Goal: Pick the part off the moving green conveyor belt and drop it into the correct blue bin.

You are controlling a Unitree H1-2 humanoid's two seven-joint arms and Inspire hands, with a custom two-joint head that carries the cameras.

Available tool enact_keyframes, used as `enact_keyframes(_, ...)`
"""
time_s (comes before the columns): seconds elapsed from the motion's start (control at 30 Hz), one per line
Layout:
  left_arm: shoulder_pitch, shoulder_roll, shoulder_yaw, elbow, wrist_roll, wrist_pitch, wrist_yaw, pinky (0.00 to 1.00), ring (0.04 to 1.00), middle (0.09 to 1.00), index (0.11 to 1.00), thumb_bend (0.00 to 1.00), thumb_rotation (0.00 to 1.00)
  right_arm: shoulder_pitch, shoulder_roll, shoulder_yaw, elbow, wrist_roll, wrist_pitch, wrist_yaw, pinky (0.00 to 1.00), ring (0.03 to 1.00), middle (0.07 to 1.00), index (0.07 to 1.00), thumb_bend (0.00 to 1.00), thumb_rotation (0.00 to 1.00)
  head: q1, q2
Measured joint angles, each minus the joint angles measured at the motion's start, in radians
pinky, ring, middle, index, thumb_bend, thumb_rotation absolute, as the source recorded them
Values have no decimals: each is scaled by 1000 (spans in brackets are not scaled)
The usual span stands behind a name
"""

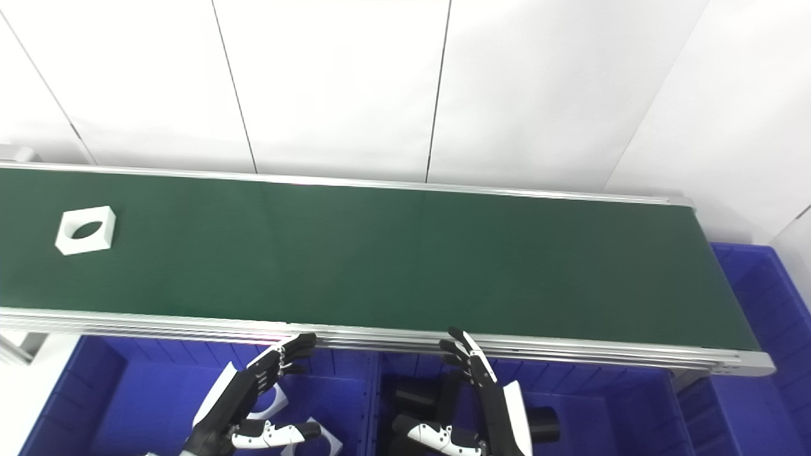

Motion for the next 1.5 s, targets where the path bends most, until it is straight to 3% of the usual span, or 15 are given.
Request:
enact_keyframes(0.37, 0, -2, -6, -6, 20, 0, 19, 796, 888, 908, 862, 817, 229, -5, -24, 1, -17, 0, 41, 39, 720, 775, 794, 802, 794, 295, 3, 5)
enact_keyframes(1.4, 0, -2, -3, -7, 19, 0, 19, 779, 870, 894, 856, 817, 223, -7, -23, 1, -18, -2, 47, 41, 717, 775, 794, 817, 768, 290, 2, 8)
enact_keyframes(1.47, 0, -2, -3, -8, 19, 0, 19, 778, 868, 893, 856, 820, 230, -7, -23, 1, -18, -2, 48, 41, 717, 774, 794, 816, 769, 288, 8, 3)
enact_keyframes(1.5, 0, -2, -4, -8, 19, 0, 19, 782, 868, 894, 861, 815, 228, -7, -24, 1, -18, -2, 48, 41, 717, 775, 796, 817, 768, 288, 46, -24)
